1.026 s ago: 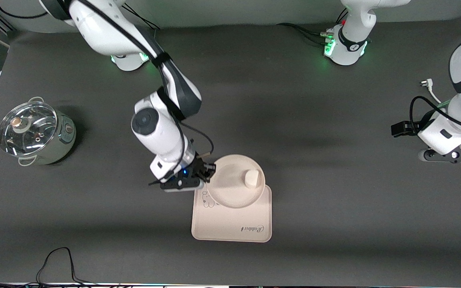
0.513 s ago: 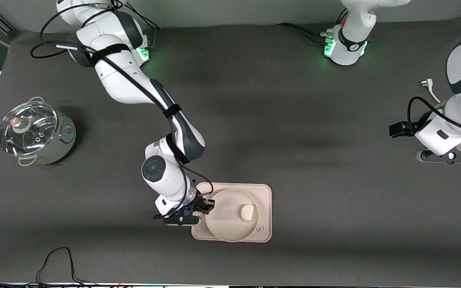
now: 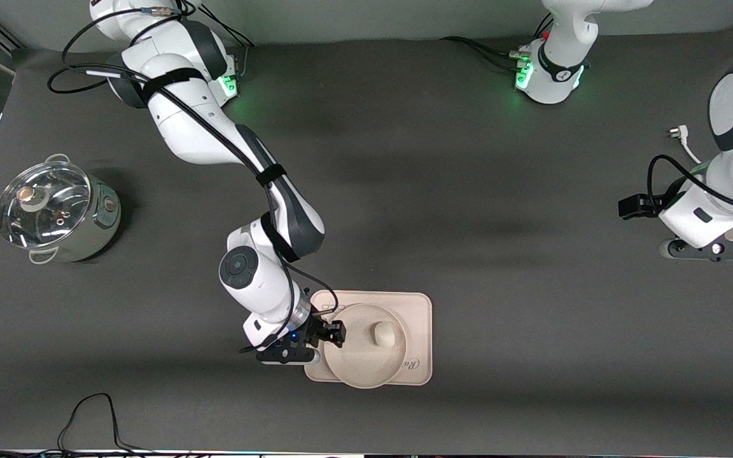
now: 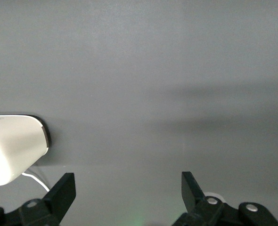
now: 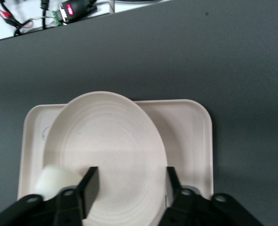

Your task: Place bun in plate and plate on tray

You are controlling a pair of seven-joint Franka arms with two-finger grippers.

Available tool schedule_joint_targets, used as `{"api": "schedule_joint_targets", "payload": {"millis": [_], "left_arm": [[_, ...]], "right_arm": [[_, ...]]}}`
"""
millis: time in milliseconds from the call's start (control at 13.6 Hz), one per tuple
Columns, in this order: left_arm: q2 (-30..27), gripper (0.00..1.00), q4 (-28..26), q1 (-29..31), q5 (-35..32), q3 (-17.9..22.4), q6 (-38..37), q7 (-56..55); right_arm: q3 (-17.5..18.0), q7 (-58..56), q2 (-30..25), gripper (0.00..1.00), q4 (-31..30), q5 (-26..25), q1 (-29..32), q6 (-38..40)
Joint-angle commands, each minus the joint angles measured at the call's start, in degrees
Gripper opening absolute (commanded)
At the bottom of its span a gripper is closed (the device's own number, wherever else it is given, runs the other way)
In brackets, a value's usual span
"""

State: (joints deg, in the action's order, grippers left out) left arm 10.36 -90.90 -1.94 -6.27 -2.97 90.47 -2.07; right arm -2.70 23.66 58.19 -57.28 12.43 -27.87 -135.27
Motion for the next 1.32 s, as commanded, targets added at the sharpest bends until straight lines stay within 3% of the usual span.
{"api": "schedule_joint_targets", "payload": {"millis": [0, 147, 366, 733, 953, 1246], "left_arm": [[0.6, 1.00, 1.6, -0.5, -0.9, 0.4, -0.8, 0.7], [0.6, 1.00, 1.6, -0.5, -0.9, 0.4, -0.8, 0.7], [0.7, 1.00, 1.6, -0.5, -0.9, 0.5, -0.8, 0.7], [1.0, 1.00, 2.8, -0.6, -0.9, 0.6, -0.8, 0.4], [0.7, 1.00, 3.9, -0.3, -0.9, 0.7, 0.1, 0.5], [-3.1, 1.00, 2.3, 1.2, 0.6, 1.0, 0.1, 1.4]], "right_arm": [[0.1, -4.1, -6.5, 1.00, -1.4, -0.2, 1.0, 7.9], [-0.2, -5.5, -13.9, 1.00, -5.9, -0.3, 1.9, 13.1], [-0.9, -9.2, -27.2, 1.00, -17.7, -0.4, 3.8, 17.0], [-7.5, -15.6, -44.2, 1.00, -28.9, -0.1, 4.1, 29.2], [-9.3, -15.7, -48.5, 1.00, -34.6, -1.4, 3.9, 31.4], [-11.3, -19.4, -49.7, 1.00, -35.0, -5.9, 4.4, 33.7]]}}
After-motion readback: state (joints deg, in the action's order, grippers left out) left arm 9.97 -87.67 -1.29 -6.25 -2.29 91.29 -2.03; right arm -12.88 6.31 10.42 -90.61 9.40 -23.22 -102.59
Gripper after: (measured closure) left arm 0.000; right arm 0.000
